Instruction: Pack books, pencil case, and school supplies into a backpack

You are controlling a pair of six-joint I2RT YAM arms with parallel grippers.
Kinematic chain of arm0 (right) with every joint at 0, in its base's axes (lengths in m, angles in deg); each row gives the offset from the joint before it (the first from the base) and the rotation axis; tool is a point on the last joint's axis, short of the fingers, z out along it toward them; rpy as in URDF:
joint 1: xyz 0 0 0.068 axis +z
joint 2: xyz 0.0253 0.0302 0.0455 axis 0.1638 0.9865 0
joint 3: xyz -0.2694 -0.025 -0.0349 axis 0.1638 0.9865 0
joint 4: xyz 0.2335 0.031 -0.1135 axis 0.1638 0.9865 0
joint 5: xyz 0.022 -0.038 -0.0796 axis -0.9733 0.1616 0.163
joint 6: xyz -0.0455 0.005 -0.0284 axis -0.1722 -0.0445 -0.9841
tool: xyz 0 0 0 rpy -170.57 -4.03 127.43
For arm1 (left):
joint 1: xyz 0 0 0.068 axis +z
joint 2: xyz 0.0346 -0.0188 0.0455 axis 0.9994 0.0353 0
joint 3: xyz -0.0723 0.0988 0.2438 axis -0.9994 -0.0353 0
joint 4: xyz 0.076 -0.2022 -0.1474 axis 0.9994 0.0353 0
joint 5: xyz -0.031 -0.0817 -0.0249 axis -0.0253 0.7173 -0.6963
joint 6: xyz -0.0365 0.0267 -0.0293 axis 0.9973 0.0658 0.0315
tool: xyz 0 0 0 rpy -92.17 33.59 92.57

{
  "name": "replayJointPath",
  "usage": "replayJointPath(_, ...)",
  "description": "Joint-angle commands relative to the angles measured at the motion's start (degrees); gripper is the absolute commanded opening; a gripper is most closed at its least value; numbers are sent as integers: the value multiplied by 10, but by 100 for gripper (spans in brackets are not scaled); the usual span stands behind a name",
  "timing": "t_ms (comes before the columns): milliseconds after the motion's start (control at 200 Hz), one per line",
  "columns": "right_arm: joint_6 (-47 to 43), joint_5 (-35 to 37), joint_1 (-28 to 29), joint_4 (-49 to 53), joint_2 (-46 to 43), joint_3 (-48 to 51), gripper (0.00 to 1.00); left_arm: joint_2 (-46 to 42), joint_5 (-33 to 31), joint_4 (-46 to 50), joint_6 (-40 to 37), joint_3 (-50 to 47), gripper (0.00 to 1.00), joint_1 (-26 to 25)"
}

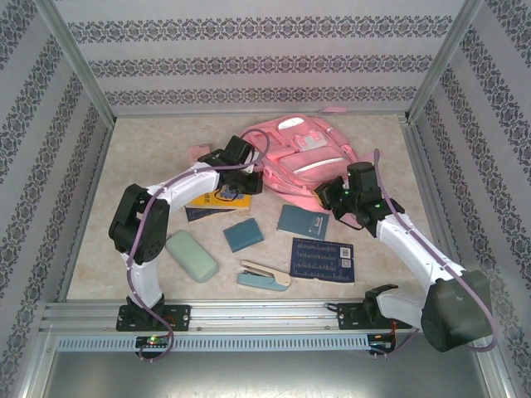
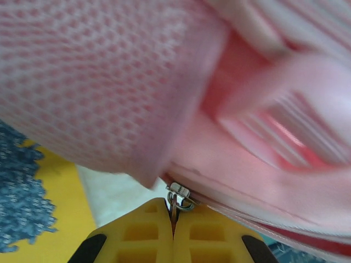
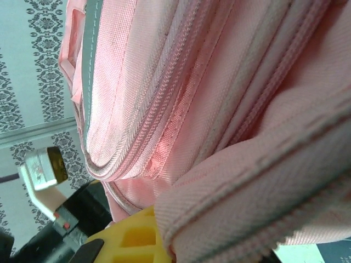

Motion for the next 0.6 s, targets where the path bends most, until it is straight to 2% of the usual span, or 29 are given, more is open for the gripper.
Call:
replayJointPath(0, -23, 34, 22, -42, 4, -10, 0, 8, -44, 37, -10, 39, 0, 22)
replayJointPath(65, -43, 37, 48, -49, 16, -29, 5, 9, -42, 42, -13, 58, 0, 23)
replayJointPath(105, -59, 38, 65, -53, 24, -44, 12, 11, -43, 48, -15, 70, 0, 25)
replayJointPath(190, -98, 43, 93, -35, 41, -82, 37, 17, -41, 61, -17, 102, 0, 33)
replayJointPath(245, -121, 35, 100, -15, 56, -109, 45, 19, -38, 69, -16, 121, 0, 41)
replayJointPath(385, -191, 12, 106, 52, 77, -153, 51, -3, -36, 67, -7, 121, 0, 61)
replayJointPath(485, -247, 43, 110, 106, 71, -164, 52, -29, -28, 56, -5, 101, 0, 73)
replayJointPath(595, -260, 72, 106, 110, 54, -136, 53, -54, -20, 50, -4, 90, 0, 83)
